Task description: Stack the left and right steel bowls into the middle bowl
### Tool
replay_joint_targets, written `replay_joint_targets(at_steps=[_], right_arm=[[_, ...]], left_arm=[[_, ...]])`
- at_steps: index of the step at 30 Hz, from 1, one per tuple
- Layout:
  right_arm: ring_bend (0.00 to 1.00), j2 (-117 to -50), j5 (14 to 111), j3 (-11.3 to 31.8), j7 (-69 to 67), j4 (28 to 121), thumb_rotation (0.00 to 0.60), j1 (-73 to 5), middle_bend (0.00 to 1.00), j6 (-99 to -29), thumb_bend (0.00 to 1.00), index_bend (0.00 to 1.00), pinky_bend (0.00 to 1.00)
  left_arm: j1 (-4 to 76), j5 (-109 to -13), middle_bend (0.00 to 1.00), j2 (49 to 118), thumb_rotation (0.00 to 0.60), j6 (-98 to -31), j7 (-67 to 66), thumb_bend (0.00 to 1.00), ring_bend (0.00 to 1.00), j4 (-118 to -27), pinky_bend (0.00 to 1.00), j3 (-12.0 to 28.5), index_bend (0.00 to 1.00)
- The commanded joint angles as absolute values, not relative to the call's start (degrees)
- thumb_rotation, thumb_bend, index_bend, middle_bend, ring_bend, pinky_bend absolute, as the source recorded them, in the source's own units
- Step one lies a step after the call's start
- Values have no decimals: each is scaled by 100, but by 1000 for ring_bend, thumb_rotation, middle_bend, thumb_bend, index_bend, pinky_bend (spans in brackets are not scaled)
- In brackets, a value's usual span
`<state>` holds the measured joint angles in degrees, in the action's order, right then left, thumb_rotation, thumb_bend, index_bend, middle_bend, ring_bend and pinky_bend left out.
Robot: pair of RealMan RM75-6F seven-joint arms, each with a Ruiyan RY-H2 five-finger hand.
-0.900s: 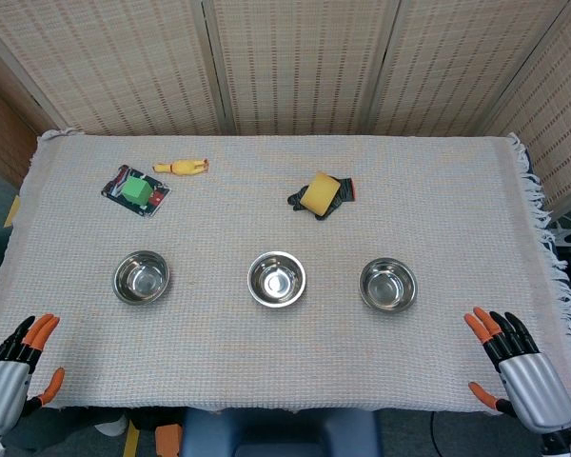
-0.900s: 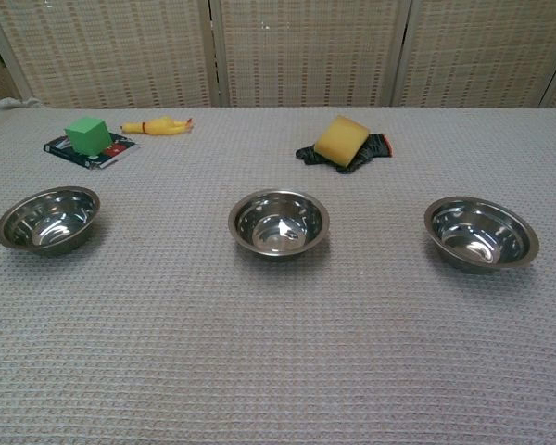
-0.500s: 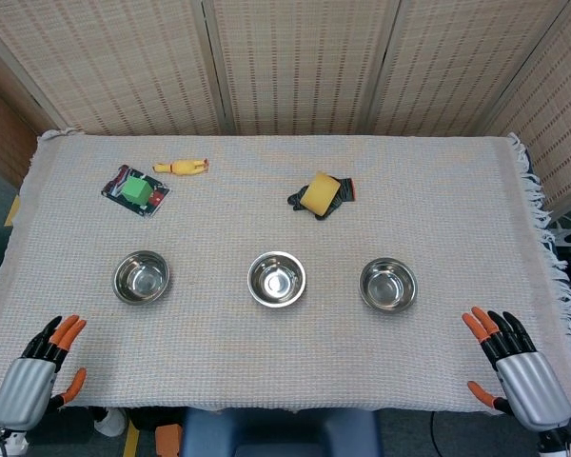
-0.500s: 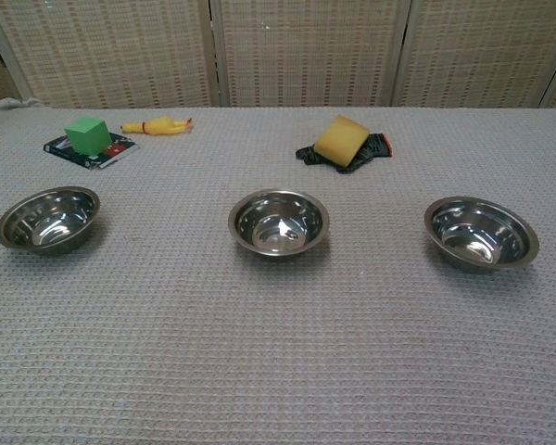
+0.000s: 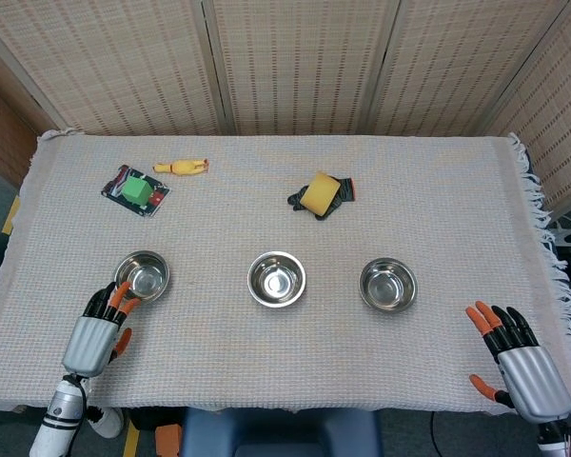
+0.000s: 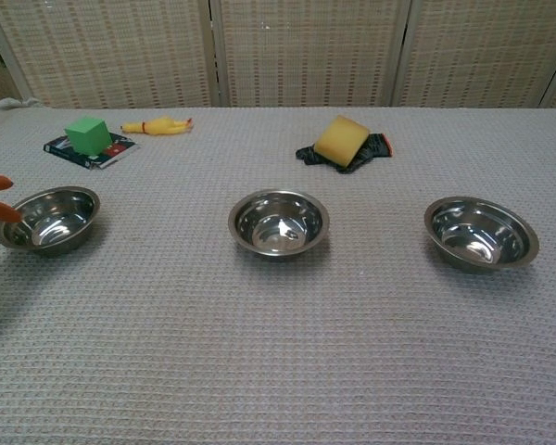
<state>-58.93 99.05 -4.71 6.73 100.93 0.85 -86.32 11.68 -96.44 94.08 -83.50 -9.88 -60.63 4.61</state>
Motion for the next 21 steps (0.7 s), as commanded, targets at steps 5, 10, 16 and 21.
replay_joint_targets(at_steps=[5, 10, 16, 21], right_arm=[[0, -5881, 9800, -445, 691, 10106, 600, 75, 0, -8595, 88, 0, 0], [0, -5893, 9732, -421, 745, 10119, 600, 73, 0, -8580, 87, 0, 0], [0, -5928, 9671, -412, 838, 10126, 600, 53, 0, -8513, 87, 0, 0], [0, -5949, 9607, -406, 902, 10133, 600, 18, 0, -8419, 87, 0, 0]], left_arm=[[1677, -9234, 21, 9947, 600, -7794, -850, 414, 0, -5162, 141, 707, 242], [1842, -9013, 23, 10209, 600, -7506, -664, 414, 0, -4544, 141, 715, 248], [1980, -9009, 106, 10589, 600, -7712, -194, 416, 1, -3634, 142, 687, 478], [2064, -9045, 198, 10886, 600, -7962, 239, 521, 46, -3005, 148, 634, 697]])
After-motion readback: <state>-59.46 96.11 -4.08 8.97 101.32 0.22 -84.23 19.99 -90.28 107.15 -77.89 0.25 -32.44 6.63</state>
